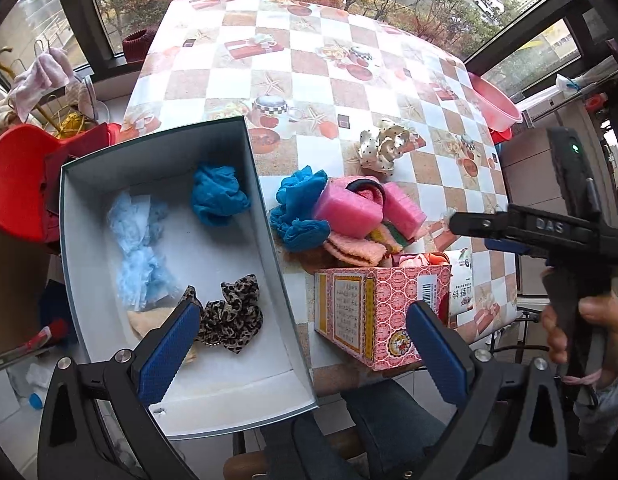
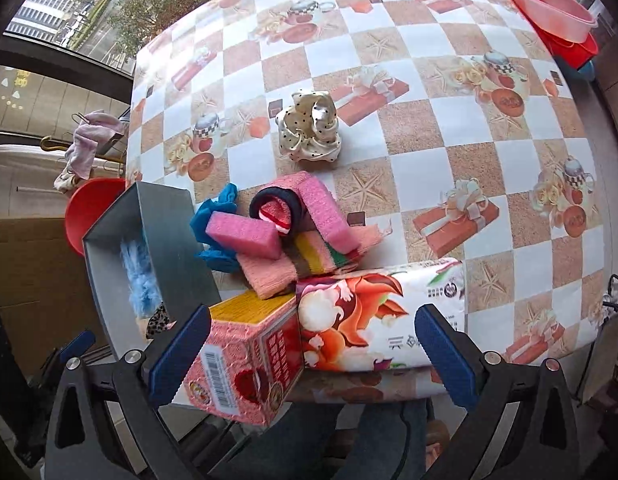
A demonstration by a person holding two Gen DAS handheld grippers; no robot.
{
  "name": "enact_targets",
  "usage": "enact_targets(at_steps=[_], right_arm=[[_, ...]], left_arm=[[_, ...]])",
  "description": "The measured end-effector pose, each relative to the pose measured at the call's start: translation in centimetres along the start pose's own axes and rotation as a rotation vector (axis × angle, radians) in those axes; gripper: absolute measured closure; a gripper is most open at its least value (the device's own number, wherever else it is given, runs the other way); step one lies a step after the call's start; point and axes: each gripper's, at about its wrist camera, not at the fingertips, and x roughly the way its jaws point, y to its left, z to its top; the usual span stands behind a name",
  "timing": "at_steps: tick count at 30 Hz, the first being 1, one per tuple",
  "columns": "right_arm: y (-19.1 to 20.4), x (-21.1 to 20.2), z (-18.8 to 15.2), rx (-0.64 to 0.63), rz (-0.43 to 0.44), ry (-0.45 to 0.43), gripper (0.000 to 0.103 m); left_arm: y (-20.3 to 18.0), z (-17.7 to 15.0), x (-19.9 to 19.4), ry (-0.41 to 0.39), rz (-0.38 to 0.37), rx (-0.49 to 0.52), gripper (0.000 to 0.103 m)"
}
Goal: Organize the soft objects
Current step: 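Move both tools back toward the pile on the table, then grasp the white polka-dot scrunchie with the left gripper while the right grasps the pink sponge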
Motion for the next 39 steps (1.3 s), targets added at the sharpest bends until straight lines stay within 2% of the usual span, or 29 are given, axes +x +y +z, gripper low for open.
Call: enact_targets(at_steps=[4, 9, 11, 13, 14, 17, 21, 23, 25, 27, 30, 31, 35, 39], right_arm=[[1.0, 3.8, 2.5, -0.084, 0.027, 0.073, 0.0], [4.8, 9.1, 4.3, -0.311, 0.0, 0.165, 0.0], [5.6, 11.0, 4.6, -0.372, -0.05, 0.198, 0.0], [5.9, 11.8, 5.1, -0.417, -0.164, 0.167, 0.0], [5.7, 12.0, 5.6, -0.424, -0.189, 0.157, 0.0], [3.2, 12.7, 7.1, -0.325, -0.148, 0.19, 0.0], [-0.5, 12.1, 8.1, -0.235, -0.136, 0.154, 0.0], [-2.6, 11.6, 8.5, -0.196, -0.166, 0.14, 0.0], [-5.2, 11.0, 8.9, -0.162, -0.257, 0.106, 0.0], [-8.4, 10.2, 9.3, -0.076, -0.246, 0.093, 0.0], [-12.3, 8.4, 9.3, 0.028, -0.29, 0.056, 0.0], [-13.0, 7.9, 9.2, 0.041, -0.272, 0.048, 0.0], [-12.6, 7.5, 8.5, 0.036, -0.095, 0.075, 0.0], [-10.0, 8.8, 7.8, 0.006, -0.021, 0.107, 0.0]], left_arm=[[-0.7, 0.2, 0.3, 0.022, 0.024, -0.026, 0.0], [-1.1, 0.9, 0.6, 0.045, 0.047, -0.071, 0.0], [-1.3, 1.3, 0.7, 0.049, 0.058, -0.079, 0.0], [-1.8, 1.8, 1.0, 0.054, 0.066, -0.08, 0.0], [-2.0, 2.1, 1.2, 0.058, 0.068, -0.078, 0.0], [-3.1, 3.1, 1.7, 0.06, 0.067, -0.061, 0.0], [-4.8, 4.3, 2.4, 0.066, 0.064, -0.029, 0.0], [-5.5, 4.9, 2.7, 0.068, 0.061, -0.013, 0.0], [-6.3, 5.5, 3.0, 0.073, 0.053, -0.002, 0.0], [-6.8, 6.3, 3.3, 0.079, 0.042, 0.004, 0.0], [-7.7, 7.7, 4.2, 0.09, 0.044, 0.009, 0.0], [-8.0, 8.4, 4.6, 0.093, 0.046, 0.008, 0.0], [-9.4, 11.7, 7.4, 0.117, 0.072, 0.015, 0.0], [-10.8, 14.7, 10.5, 0.141, 0.088, 0.002, 0.0]])
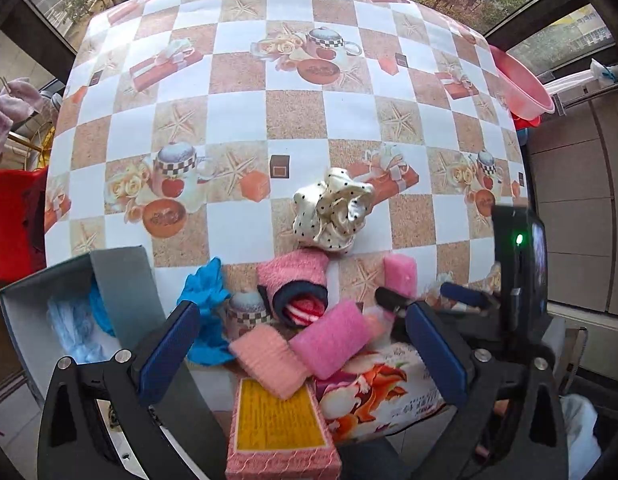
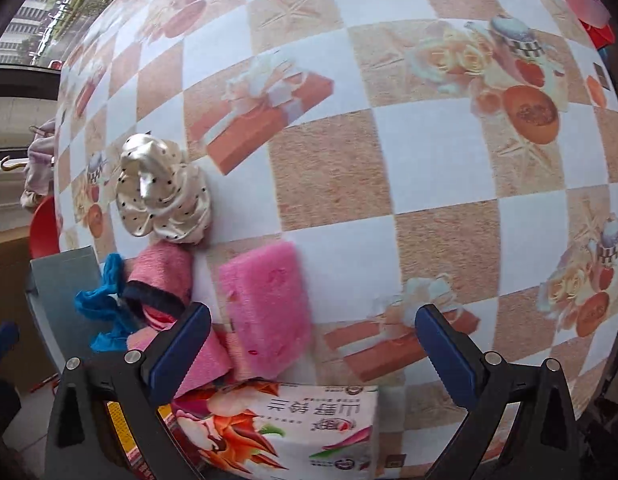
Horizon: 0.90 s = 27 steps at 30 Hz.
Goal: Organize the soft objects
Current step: 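Grasp the white polka-dot scrunchie with the left gripper while the right grasps the pink sponge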
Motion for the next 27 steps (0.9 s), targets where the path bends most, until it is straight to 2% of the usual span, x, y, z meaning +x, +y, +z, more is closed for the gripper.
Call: enact_targets(at_steps=[6, 7, 10, 11, 12, 15, 19, 22, 23, 25, 26, 27], right_arm=[[2.0, 2.4, 0.1, -0.062, -0.022, 0.044, 0.0], [1.9, 2.6, -0.1, -0.061, -0.027, 0.046, 0.004], [1.0, 2.4, -1.0, -0.074, -0.052, 0.027, 0.041], [0.7, 2.0, -1.2, -0.091, -0.077, 0.014, 0.074], [-0.2, 1.6, -1.4, -0.102, -0.079, 0.001, 0.082], [-3.0, 0.5, -1.4, -0.013, 0.039, 0.008, 0.082], [-5.9, -1.9, -2.1, 0.017, 0.099, -0.038, 0.082], [-7.5, -3.9, -2.5, 0.044, 0.147, -0.072, 0.081], [-7.5, -4.4, -2.5, 0.051, 0.157, -0.085, 0.081], [-7.7, -5.4, -1.9, 0.064, 0.171, -0.102, 0.081], [-7.8, -5.8, -2.0, 0.068, 0.174, -0.11, 0.081], [-7.7, -6.0, -2.1, 0.072, 0.176, -0.118, 0.081]], left_arm=[[-0.6, 3.0, 2.9, 0.041, 0.016, -0.045, 0.0], [-0.7, 3.4, 3.4, 0.046, 0.026, -0.047, 0.0], [-1.4, 4.4, 5.2, 0.065, 0.046, -0.05, 0.0], [-1.7, 4.7, 5.9, 0.07, 0.051, -0.051, 0.0], [-2.0, 5.1, 6.6, 0.076, 0.055, -0.051, 0.0], [-2.7, 6.0, 9.0, 0.103, 0.084, -0.05, 0.001], [-3.1, 6.5, 12.1, 0.159, 0.133, -0.044, 0.007], [-2.9, 6.3, 13.4, 0.194, 0.143, -0.058, 0.021], [-2.8, 6.2, 13.6, 0.206, 0.126, -0.064, 0.036], [-3.0, 6.2, 13.3, 0.174, 0.123, -0.046, 0.052], [-3.1, 6.2, 13.1, 0.162, 0.104, -0.03, 0.071], [-3.3, 6.2, 12.8, 0.153, 0.089, -0.017, 0.074]])
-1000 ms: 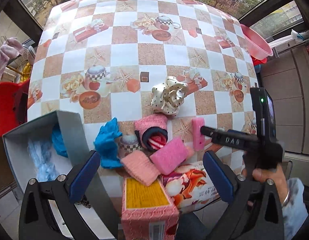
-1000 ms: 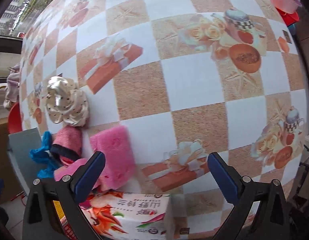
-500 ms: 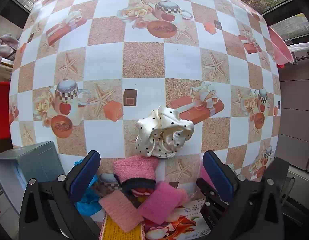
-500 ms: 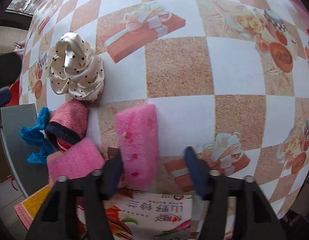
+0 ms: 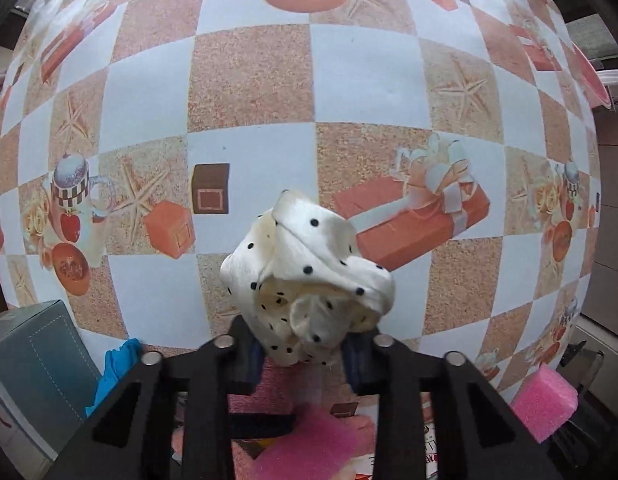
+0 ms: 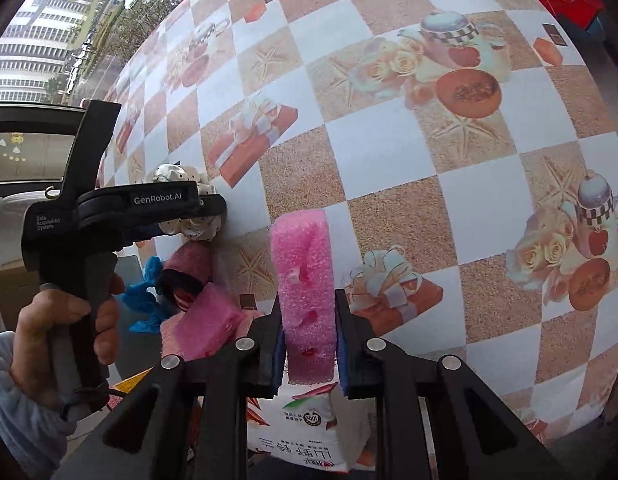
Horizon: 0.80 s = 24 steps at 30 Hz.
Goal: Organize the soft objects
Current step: 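Grasp the white polka-dot scrunchie with the left gripper while the right grasps the pink sponge, then carry the polka-dot scrunchie and pink sponge with both grippers over the box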
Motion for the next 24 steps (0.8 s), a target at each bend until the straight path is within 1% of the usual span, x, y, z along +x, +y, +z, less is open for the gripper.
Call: enact_targets(at_steps=[4, 7, 9, 11, 13, 14, 16, 20, 24], right_arm=[[1.2, -0.1, -0.2, 0.006, 0.006, -0.028, 0.081], [1.3, -1.0, -1.0, -0.006, 0.0, -0.038, 0.081], [2.6, -0.2, -1.2, -0.016, -0.006, -0.043, 0.081], [3.1, -0.4, -1.4, -0.021, 0.0, -0.046, 0.081], [3.8, -0.8, -1.7, -0.03, 0.003, -0.052, 0.081], [4.2, -1.0, -1.9, -0.036, 0.004, -0.056, 0.081], [4.9, -1.3, -2.2, -0.046, 0.007, -0.062, 0.081], [6.2, -1.9, -3.1, -0.052, 0.017, -0.066, 0.081], [7.5, -2.3, -4.3, -0.078, -0.003, -0.074, 0.081]], left_arm=[[-0.6, -0.9, -2.4, -0.108, 0.007, 0.067, 0.075], [-0.7, -2.0, -4.8, -0.174, -0.023, 0.091, 0.075], [-0.6, -3.0, -6.3, -0.21, -0.045, 0.102, 0.075], [-0.4, -3.9, -8.0, -0.239, -0.068, 0.107, 0.075], [-0.1, -5.5, -9.6, -0.274, -0.075, 0.114, 0.075], [-0.3, -5.8, -10.5, -0.285, -0.08, 0.118, 0.075], [-0.4, -7.3, -11.6, -0.298, -0.088, 0.131, 0.075], [0.8, -10.1, -13.8, -0.327, -0.092, 0.149, 0.075], [1.9, -13.2, -15.4, -0.356, -0.095, 0.168, 0.075]])
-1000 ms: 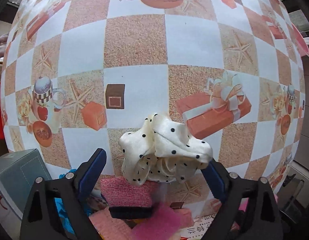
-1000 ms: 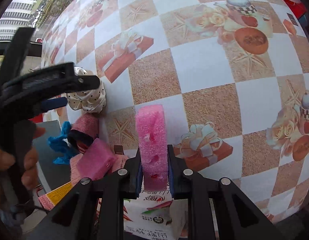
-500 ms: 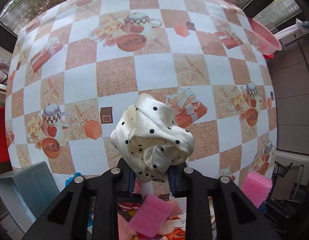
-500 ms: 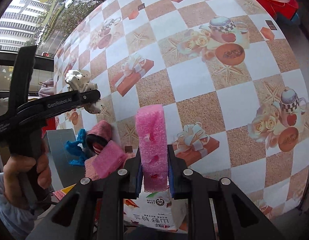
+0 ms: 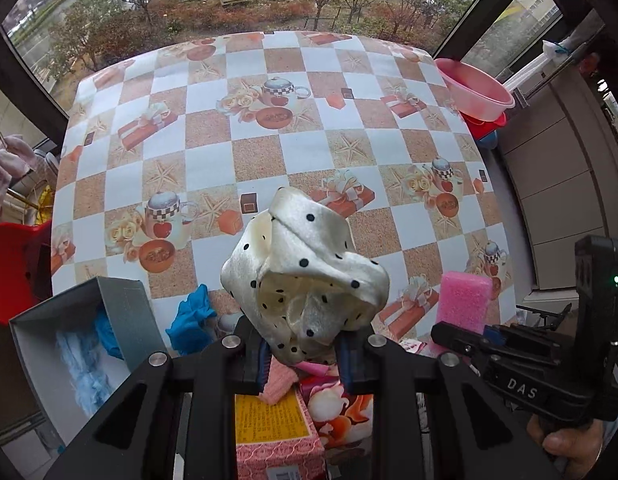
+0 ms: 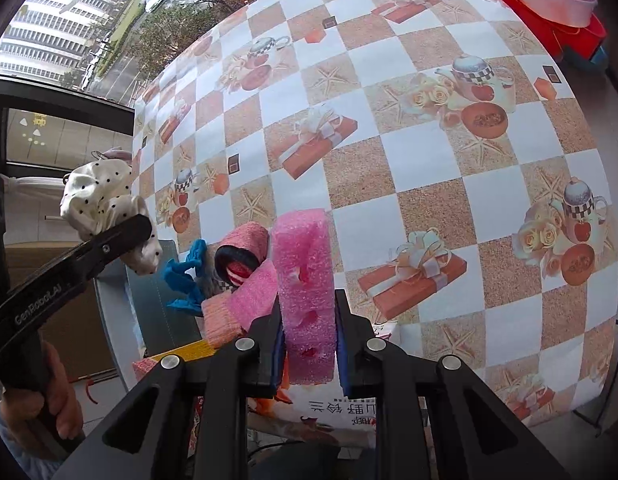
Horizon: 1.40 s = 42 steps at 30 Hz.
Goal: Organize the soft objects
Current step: 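Carry the polka-dot scrunchie and pink sponge with both grippers over the box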
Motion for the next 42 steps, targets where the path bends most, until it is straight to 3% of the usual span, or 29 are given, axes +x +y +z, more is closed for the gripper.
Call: enact_targets(at_steps=[11, 28, 36, 42], right_arm=[[2.4, -1.1, -4.0, -0.02, -0.046, -0.014, 0.081], [4.5, -2.4, -11.7, 0.012, -0.105, -0.012, 0.081], [7.4, -3.0, -14.1, -0.027, -0.112, -0.031, 0.081], [11.3, -3.3, -14.9, -0.114, -0.105, -0.053, 0.081]], left_arm=[[0.5, -6.8, -4.0, 0.0, -0.038, 0.077, 0.075], [0.3, -14.6, -5.6, 0.042, -0.116, 0.231, 0.075], [1.4, -16.1, -7.2, -0.012, -0.128, 0.22, 0.075], [4.9, -16.9, -8.8, -0.062, -0.108, 0.136, 0.075]])
